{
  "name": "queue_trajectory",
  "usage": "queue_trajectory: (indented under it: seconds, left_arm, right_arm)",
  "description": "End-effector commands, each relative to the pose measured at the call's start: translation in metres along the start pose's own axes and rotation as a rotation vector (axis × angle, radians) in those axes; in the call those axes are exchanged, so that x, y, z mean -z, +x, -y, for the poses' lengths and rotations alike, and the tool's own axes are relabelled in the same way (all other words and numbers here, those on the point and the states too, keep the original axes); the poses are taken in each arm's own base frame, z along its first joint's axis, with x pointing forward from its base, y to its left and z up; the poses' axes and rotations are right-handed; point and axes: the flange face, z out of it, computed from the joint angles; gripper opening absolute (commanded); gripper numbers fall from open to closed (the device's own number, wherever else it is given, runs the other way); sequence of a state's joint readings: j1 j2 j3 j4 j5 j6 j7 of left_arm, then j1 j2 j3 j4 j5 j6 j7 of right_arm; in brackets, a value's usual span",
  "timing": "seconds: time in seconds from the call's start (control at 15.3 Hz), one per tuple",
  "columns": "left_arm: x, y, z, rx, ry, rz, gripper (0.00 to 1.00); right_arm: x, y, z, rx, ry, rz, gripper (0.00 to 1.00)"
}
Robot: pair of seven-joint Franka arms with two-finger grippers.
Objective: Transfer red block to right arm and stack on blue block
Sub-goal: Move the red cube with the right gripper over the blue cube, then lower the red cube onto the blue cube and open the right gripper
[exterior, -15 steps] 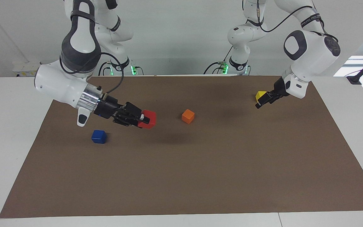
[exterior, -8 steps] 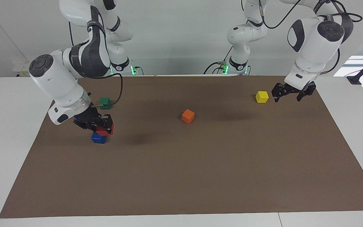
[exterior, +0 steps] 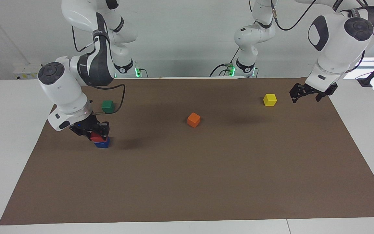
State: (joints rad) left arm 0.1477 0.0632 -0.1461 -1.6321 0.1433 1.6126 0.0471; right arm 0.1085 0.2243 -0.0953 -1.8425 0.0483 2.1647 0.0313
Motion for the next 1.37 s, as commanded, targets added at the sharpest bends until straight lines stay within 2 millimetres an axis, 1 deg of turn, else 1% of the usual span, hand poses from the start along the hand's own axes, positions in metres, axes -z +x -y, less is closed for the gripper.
queue_trajectory:
  seconds: [0.0,0.07,0.13,0.2,0.26,0.33,0.39,0.46,0.65,0.85,0.98,1.11,1.31]
  left_arm:
    - [0.017,0.004,-0.004,-0.012,-0.004,0.003,1.00]
    - [0.017,0.003,-0.007,-0.016,-0.005,0.011,1.00]
    - [0.026,0.001,-0.009,-0.019,-0.003,0.009,1.00]
    - [0.035,0.000,-0.015,-0.027,-0.002,-0.001,1.00]
    - [0.036,-0.003,-0.016,-0.024,-0.009,0.008,1.00]
    - [0.037,-0.009,-0.009,-0.007,-0.028,0.024,1.00]
    - [0.040,-0.014,-0.003,0.003,-0.037,0.026,1.00]
    - [0.037,-0.017,-0.001,0.009,-0.047,0.032,1.00]
    - [0.018,-0.031,-0.006,-0.001,-0.056,0.049,1.00]
    - [0.017,-0.031,-0.013,-0.014,-0.054,0.037,1.00]
    - [0.015,-0.031,-0.015,-0.016,-0.054,0.040,1.00]
    - [0.013,-0.030,-0.016,-0.016,-0.053,0.026,1.00]
    - [0.018,-0.026,-0.014,-0.013,-0.052,-0.012,1.00]
  right_arm:
    - [-0.006,-0.029,-0.023,-0.014,-0.011,-0.011,0.00]
    - [-0.007,-0.031,-0.032,-0.029,-0.011,-0.007,0.00]
    - [-0.009,-0.032,-0.043,-0.051,-0.013,-0.001,0.00]
    - [-0.012,-0.034,-0.050,-0.064,-0.013,0.005,0.00]
    - [-0.015,-0.035,-0.053,-0.076,-0.013,0.009,0.00]
    - [-0.017,-0.034,-0.054,-0.090,-0.014,0.003,0.00]
    - [-0.020,-0.033,-0.053,-0.107,-0.014,-0.009,0.00]
    - [-0.026,-0.036,-0.051,-0.125,-0.014,-0.013,0.00]
    - [-0.035,-0.035,-0.044,-0.140,-0.014,-0.019,0.00]
    - [-0.036,-0.036,-0.043,-0.137,-0.014,-0.016,0.00]
    - [-0.041,-0.041,-0.043,-0.134,-0.014,-0.003,0.00]
    - [-0.044,-0.045,-0.043,-0.133,-0.014,0.006,0.00]
    - [-0.049,-0.050,-0.043,-0.130,-0.015,0.020,0.00]
